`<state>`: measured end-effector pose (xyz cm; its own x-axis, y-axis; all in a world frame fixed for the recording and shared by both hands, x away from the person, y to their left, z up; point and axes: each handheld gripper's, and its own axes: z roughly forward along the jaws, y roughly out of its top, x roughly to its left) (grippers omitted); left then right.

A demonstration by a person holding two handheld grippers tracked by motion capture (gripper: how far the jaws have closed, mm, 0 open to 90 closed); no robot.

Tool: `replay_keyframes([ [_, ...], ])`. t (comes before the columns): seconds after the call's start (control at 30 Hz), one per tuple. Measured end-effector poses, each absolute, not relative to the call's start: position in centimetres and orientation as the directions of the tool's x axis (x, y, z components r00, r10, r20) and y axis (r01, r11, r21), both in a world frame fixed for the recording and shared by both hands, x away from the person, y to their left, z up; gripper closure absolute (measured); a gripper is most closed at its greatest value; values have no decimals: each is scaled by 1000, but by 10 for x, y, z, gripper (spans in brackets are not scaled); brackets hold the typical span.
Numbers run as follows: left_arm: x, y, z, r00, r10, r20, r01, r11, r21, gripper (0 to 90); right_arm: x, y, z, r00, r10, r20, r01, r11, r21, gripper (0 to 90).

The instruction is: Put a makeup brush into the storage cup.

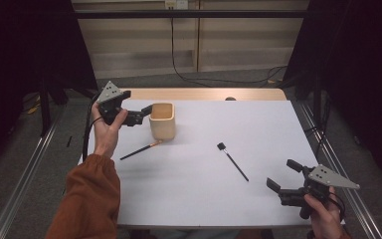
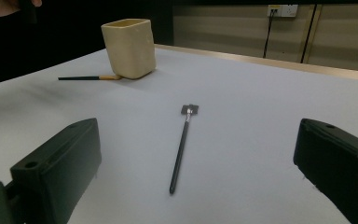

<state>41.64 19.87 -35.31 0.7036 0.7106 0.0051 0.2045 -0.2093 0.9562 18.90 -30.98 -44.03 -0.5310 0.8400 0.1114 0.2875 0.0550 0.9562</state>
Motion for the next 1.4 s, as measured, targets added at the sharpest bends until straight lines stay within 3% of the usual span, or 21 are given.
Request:
replay_keyframes([
  [0.67, 423, 196, -340, 739, 673, 38, 337, -418, 843, 37, 188, -310, -440, -538, 835, 112, 286, 56, 957, 0],
  [1.03, 428, 189, -342, 799, 600, 48, 408, -599, 689, 32, 188, -310, -440, -541, 833, 112, 285, 57, 957, 0],
  [1.4, 431, 186, -353, 807, 590, -13, 497, -667, 555, 49, 188, -309, -440, -542, 833, 113, 286, 57, 957, 0],
])
